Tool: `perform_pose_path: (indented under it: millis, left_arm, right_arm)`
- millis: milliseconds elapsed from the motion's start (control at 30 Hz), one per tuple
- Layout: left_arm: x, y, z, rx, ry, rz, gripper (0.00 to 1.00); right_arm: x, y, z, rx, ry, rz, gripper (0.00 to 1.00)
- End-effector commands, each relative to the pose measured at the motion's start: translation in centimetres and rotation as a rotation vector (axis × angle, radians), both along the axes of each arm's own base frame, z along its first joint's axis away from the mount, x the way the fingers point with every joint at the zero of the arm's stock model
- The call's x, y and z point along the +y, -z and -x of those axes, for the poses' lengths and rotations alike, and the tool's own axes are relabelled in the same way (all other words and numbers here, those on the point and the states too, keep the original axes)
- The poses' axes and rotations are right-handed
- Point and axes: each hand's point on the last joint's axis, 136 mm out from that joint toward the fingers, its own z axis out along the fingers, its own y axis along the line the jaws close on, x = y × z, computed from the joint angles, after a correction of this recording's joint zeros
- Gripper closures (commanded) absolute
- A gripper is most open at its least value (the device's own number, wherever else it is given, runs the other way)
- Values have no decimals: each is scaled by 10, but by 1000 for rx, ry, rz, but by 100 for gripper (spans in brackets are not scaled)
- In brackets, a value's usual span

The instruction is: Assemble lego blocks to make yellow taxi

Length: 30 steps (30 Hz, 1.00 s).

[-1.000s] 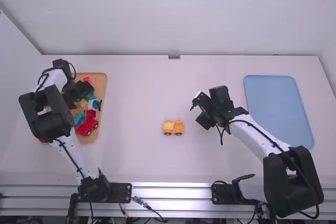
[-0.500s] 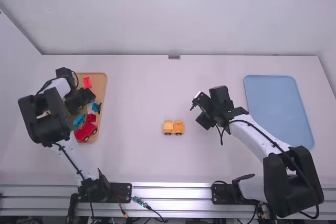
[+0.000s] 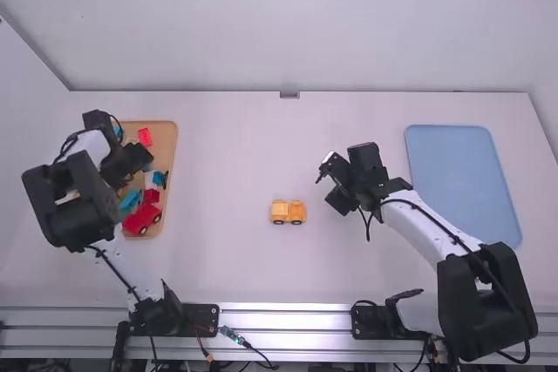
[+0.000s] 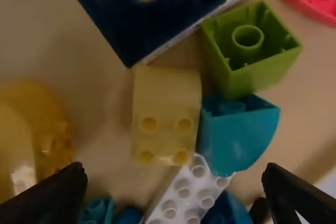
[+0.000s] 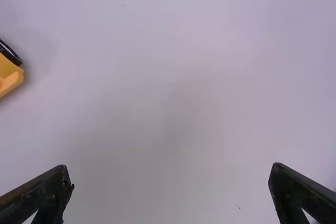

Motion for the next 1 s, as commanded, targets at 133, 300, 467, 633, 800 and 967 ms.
perform_pose_path:
  millis: [133, 300, 467, 633, 800, 967]
  left_arm:
    - [16, -17, 4, -37, -35, -7, 30]
    - [19, -16, 8, -32, -39, 0, 33]
    - [21, -18, 6, -39, -38, -5, 32]
    - [19, -14, 12, -16, -41, -4, 52]
    - [21, -9, 7, -47, -28, -21, 32]
    - [17, -5, 6, -48, -2, -23, 31]
  right_arm:
    - [-3, -4, -1, -15, 13, -3, 1]
    - [-3, -4, -1, -15, 12, -5, 1]
    - [-3, -5, -2, -17, 13, -5, 1]
    - [-2, -5, -2, -16, 12, -6, 1]
    - [-3, -4, -1, -11, 14, -6, 1]
    - [-3, -3, -1, -10, 14, -6, 1]
